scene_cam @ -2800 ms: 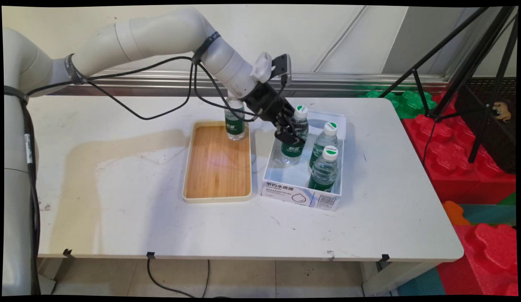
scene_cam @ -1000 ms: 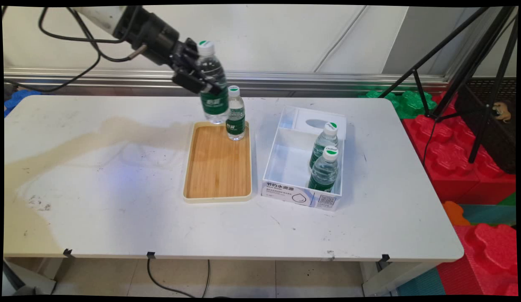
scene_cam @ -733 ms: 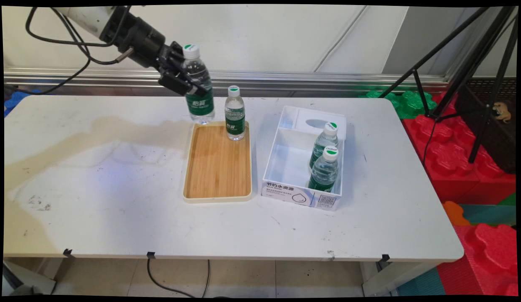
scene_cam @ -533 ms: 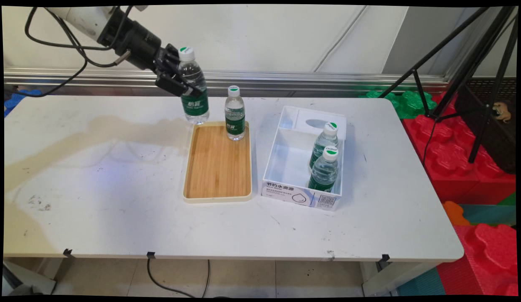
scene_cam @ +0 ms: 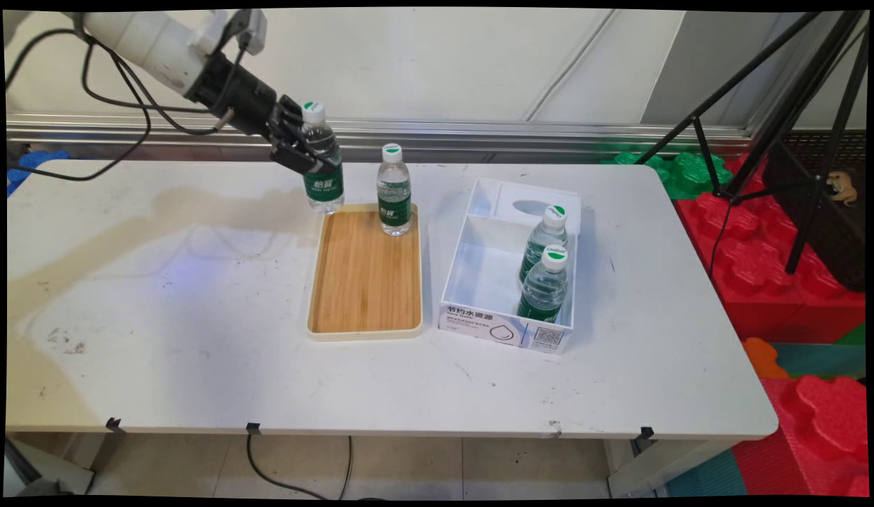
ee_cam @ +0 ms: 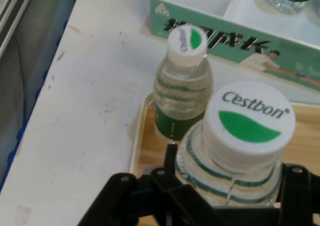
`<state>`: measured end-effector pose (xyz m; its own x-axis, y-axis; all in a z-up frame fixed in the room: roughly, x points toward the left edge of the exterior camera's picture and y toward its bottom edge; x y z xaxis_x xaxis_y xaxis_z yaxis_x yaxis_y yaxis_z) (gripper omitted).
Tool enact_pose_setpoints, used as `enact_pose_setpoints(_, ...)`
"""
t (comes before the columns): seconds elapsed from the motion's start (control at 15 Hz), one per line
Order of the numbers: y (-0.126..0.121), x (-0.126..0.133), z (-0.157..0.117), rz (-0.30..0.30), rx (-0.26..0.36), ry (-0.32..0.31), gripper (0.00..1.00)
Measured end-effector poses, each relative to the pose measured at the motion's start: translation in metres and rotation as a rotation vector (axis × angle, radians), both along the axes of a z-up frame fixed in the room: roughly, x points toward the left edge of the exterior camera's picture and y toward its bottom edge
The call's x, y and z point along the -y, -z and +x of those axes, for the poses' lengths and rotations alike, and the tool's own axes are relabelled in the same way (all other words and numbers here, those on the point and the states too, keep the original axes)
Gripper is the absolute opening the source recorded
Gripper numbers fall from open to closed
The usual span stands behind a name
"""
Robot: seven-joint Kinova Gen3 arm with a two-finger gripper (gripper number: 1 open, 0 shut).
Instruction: Place the picked object on the tray
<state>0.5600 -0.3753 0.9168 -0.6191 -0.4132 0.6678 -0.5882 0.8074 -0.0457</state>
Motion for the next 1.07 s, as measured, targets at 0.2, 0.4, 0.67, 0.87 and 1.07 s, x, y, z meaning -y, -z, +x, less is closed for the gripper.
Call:
enact_pose_setpoints(0.2, 0.023, 0.013, 0.003, 0.015, 0.002, -0.009, 0.00)
enact_pose_setpoints(0.4, 0.041, 0.021, 0.002, 0.028, -0.002, -0.014, 0.00)
enact_pose_setpoints(0.67, 0.064, 0.029, 0.000, 0.036, -0.008, -0.026, 0.00)
enact_pose_setpoints(0.87, 0.079, 0.034, 0.000, 0.038, -0.012, -0.037, 0.00)
enact_pose_setpoints(1.07, 0.088, 0.036, 0.000, 0.038, -0.016, -0.042, 0.00)
